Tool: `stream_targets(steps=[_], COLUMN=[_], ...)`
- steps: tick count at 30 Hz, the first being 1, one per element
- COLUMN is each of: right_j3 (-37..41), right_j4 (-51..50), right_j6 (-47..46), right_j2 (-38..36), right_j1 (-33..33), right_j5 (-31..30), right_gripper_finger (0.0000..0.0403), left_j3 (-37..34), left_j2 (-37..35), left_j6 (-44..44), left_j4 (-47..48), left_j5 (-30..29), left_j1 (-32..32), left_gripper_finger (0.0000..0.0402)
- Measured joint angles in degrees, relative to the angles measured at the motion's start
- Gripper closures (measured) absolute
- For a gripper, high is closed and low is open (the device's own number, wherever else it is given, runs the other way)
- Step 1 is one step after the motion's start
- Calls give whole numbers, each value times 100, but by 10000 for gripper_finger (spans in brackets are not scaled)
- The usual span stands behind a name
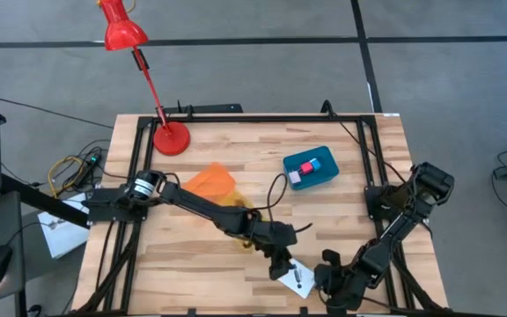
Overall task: Pick and place items into bin
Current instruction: Put the card reader box into the orange bin
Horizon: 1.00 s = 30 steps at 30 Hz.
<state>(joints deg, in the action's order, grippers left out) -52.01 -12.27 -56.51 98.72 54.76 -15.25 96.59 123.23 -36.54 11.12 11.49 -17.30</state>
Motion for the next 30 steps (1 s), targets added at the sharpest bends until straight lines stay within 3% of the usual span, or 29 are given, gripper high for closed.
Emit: stream_targets(steps=[7,15,22,30], right_j3=[0,0,0,0], right_j4=[33,-62,-137,-233], right_j6=[7,153,181,307], right_j2=[-2,-2,-2,-2], right_j1=[278,564,553,546], right_j5=[-247,-1096,-1191,-1189], right_gripper_finger=[403,403,403,403], left_j3=[831,815,815,813], left_j2=[-6,316,914,1010], left_j6=[45,-1404,-2859,-2994], left_j4=[808,831,227,593], left_j5=[-327,-822,-1695,-1873], left_j1=[-116,-657,-960,-821], left_gripper_finger=[232,232,233,233])
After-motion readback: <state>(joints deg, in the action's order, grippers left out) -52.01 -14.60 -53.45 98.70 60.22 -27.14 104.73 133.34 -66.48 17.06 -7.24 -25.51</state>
